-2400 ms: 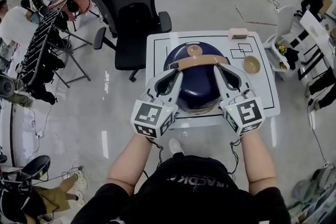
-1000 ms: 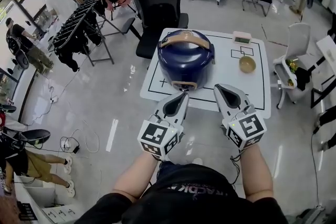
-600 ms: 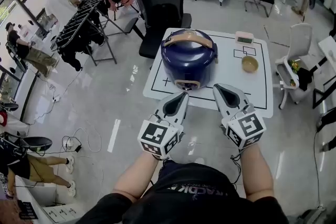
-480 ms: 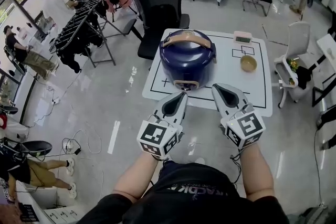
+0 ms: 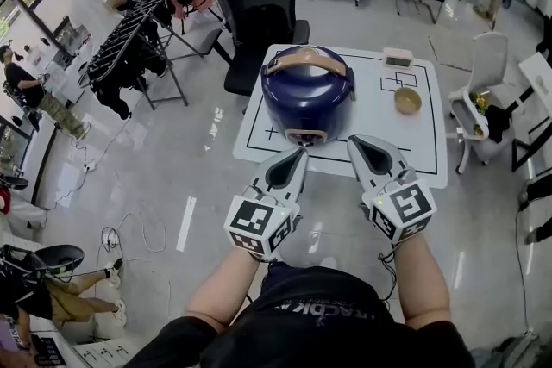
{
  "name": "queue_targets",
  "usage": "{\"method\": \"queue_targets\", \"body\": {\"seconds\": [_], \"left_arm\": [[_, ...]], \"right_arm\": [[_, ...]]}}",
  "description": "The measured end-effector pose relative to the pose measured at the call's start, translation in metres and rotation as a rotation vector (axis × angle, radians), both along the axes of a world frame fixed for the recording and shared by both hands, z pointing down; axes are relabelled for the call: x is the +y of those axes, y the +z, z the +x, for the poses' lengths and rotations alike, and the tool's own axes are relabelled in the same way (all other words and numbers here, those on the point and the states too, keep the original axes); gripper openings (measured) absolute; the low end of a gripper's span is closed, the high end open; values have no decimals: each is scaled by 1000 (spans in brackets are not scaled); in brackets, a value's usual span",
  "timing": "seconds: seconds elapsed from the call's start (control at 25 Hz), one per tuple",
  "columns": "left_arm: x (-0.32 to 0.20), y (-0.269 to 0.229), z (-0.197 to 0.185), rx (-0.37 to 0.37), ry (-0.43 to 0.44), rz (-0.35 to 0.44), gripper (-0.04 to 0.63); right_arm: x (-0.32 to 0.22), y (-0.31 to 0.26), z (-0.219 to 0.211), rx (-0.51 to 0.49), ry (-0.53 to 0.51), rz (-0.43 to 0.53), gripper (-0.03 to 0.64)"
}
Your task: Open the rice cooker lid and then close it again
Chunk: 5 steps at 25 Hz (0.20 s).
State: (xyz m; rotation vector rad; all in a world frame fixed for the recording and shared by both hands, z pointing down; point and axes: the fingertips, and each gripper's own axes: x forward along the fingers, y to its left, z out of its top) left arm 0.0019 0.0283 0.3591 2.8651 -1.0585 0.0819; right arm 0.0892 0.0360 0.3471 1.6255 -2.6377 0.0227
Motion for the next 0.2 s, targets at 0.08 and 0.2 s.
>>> {"method": "queue_targets", "body": {"seconds": [0.08,0.2], "left_arm": [[0,1,-1,1,0,1,3],[-1,1,-2,2,0,4,3]], "right_arm": [[0,1,-1,0,0,-1,0],[-1,3,-3,3,-1,0,0]]}}
